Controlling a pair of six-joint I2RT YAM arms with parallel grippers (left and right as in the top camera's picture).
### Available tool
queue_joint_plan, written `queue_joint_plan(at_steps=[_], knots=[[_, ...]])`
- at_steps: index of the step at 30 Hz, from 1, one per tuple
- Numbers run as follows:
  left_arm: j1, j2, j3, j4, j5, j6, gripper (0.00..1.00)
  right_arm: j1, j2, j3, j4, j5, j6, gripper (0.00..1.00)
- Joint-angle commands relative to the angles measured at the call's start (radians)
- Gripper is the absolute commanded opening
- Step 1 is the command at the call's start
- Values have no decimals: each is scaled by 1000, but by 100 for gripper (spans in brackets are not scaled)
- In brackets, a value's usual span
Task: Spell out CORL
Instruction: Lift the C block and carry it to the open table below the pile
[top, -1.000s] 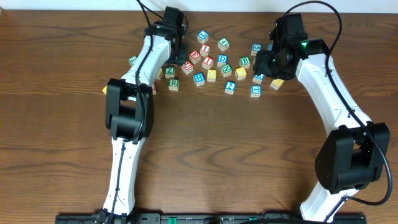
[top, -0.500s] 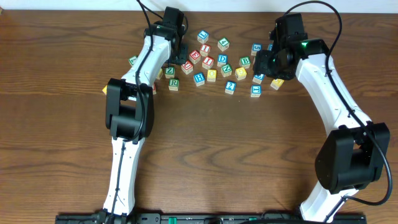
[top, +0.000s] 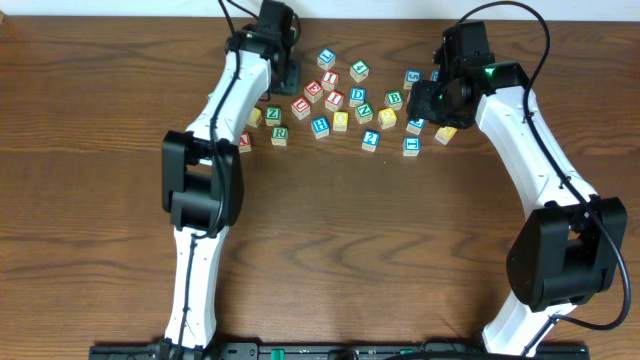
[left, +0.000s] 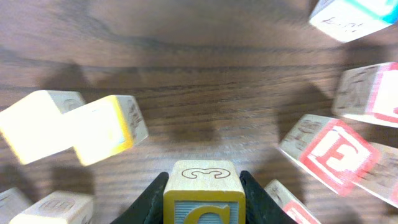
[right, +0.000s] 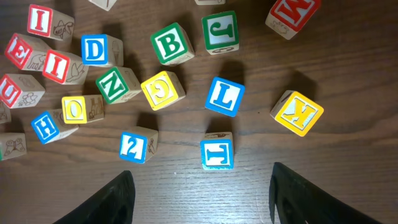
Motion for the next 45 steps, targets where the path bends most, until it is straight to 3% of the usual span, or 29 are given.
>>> queue_joint_plan(at_steps=[1,13,20,23,36,45], knots=[[1,-120,-1,-41,-3,-39,19,7,2,-3,-2,13,1,66],[1,-491,-1,-391,-2,-149,19,7,2,-3,-3,12,-17,68],[0,-510,-32,-593,-1,-264,19,7,2,-3,-2,13,-29,69],[0,-510,-117,-636,-1,-287,13,7,2,-3,-2,13,-36,70],[-86,-510,-466,-558,2,-327,9,7,2,-3,2,13,-43,72],[-103,-510,-780,-208,2,-370,10,7,2,-3,2,13,-43,73]])
